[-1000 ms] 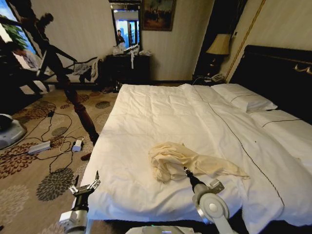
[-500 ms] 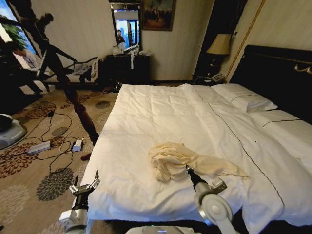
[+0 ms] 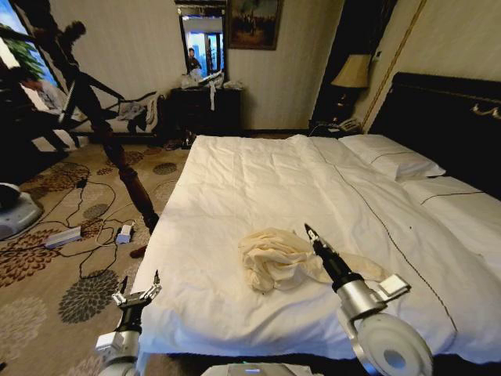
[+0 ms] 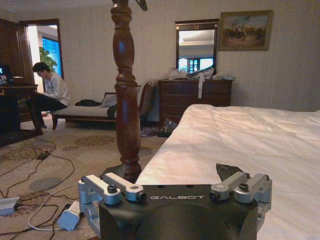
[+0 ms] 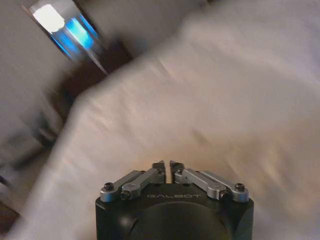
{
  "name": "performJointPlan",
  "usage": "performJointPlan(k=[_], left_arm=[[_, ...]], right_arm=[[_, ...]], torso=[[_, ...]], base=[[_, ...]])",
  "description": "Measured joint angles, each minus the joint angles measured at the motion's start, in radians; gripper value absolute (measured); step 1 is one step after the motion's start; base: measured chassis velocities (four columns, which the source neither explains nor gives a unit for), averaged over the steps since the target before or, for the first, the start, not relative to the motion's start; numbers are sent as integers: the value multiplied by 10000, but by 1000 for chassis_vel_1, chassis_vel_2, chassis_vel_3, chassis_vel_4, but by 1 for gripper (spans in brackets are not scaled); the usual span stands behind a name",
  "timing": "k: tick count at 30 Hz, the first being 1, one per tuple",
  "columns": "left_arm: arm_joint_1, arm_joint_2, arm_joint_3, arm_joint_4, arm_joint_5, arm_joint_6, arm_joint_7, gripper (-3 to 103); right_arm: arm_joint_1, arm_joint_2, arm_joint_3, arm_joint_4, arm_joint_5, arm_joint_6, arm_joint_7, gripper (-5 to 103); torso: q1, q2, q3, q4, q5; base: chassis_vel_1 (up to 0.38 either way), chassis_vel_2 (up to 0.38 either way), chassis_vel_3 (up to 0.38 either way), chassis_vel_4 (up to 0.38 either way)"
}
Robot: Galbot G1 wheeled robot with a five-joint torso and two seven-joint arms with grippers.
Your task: Pick up the clothes from the bed and hang them on the clothes hanger.
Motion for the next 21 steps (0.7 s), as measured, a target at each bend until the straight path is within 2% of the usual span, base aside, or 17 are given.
performJointPlan(k=[2, 4, 6, 8, 10, 13, 15, 16, 17, 18, 20, 21], left_arm=[[19, -56, 29, 4, 58, -6, 0, 100], [54, -109, 41, -12, 88, -11, -9, 100], [71, -114, 32, -28, 88, -13, -12, 100], [108, -114, -13, -51, 80, -30, -21, 100], [128, -105, -38, -49, 76, -40, -29, 100], [137, -112, -30, -33, 85, -43, -35, 100], [137, -142, 15, -33, 132, -44, -37, 100], [137, -142, 15, -33, 132, -44, -37, 100], [135, -158, 35, -33, 161, -44, -39, 100], [134, -168, 48, -33, 173, -44, -39, 100], [136, -184, 75, -33, 205, -44, -41, 100], [136, -184, 75, -33, 205, -44, -41, 100]], right_arm=[[8, 184, -336, -330, 69, -119, 196, 14], [203, 699, -905, -670, 636, -232, 483, 25], [261, 879, -1056, -767, 747, -261, 573, 25], [344, 1200, -1293, -1024, 821, -274, 652, 36], [457, 1466, -1442, -1263, 831, -237, 631, 47], [622, 1698, -1543, -1475, 794, -148, 463, 52], [772, 1839, -1593, -1606, 735, -84, 313, 63], [772, 1839, -1593, -1606, 735, -84, 313, 63], [826, 1889, -1606, -1663, 707, -68, 269, 68], [853, 1916, -1613, -1699, 685, -59, 246, 68], [929, 1996, -1650, -1856, 537, 2, 155, 79], [929, 1996, -1650, -1856, 537, 2, 155, 79]], torso=[[0, 0, 1, 0, -1], [0, 0, 0, 4, -3], [0, 0, 0, 3, -3], [0, 0, 0, 2, -2], [0, 0, 0, 2, -3], [1, -1, 0, 3, -3], [1, 0, 0, 3, -4], [1, 0, 0, 3, -4], [1, -1, 0, 3, -4], [1, -1, 0, 3, -3], [2, 0, 1, 2, -4], [2, 0, 1, 2, -4]], base=[[0, 0, 0, 0], [0, 0, 0, 0], [0, 0, 0, 0], [0, 0, 0, 0], [0, 0, 0, 0], [0, 0, 0, 0], [0, 0, 0, 0], [0, 0, 0, 0], [0, 0, 0, 0], [0, 0, 0, 0], [0, 0, 0, 0], [0, 0, 0, 0]])
